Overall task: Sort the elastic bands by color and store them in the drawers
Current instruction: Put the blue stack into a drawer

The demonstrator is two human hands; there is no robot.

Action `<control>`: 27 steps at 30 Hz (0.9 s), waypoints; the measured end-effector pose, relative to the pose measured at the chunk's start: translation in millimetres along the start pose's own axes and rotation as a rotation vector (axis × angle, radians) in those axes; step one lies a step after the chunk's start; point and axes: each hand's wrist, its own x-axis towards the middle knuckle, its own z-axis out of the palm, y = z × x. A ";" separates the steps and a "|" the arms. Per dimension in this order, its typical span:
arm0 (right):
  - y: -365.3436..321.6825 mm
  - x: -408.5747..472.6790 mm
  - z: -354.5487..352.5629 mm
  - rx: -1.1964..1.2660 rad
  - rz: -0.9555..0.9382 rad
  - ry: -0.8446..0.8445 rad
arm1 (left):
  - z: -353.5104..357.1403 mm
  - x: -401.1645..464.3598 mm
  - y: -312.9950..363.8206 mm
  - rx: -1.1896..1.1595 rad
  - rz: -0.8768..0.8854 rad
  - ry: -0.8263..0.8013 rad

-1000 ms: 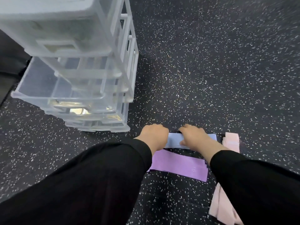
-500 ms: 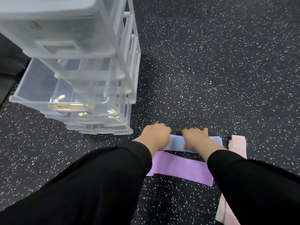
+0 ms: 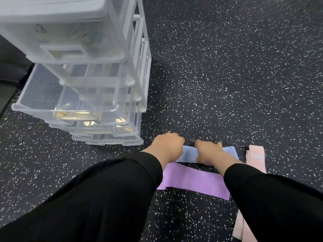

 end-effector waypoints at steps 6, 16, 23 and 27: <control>1.9 -3.6 -6.0 -0.022 -0.067 -0.034 | -2.5 -1.9 -3.5 -0.010 -0.006 0.010; 9.4 -42.0 -62.8 0.223 -0.132 -0.120 | -35.2 -25.9 -9.2 -0.195 -0.080 0.222; -4.8 -105.1 -132.8 0.546 -0.105 0.088 | -95.4 -74.7 2.0 -0.565 -0.234 0.471; -15.5 -165.0 -185.2 0.767 -0.125 0.168 | -138.3 -109.1 18.2 -0.828 -0.338 0.530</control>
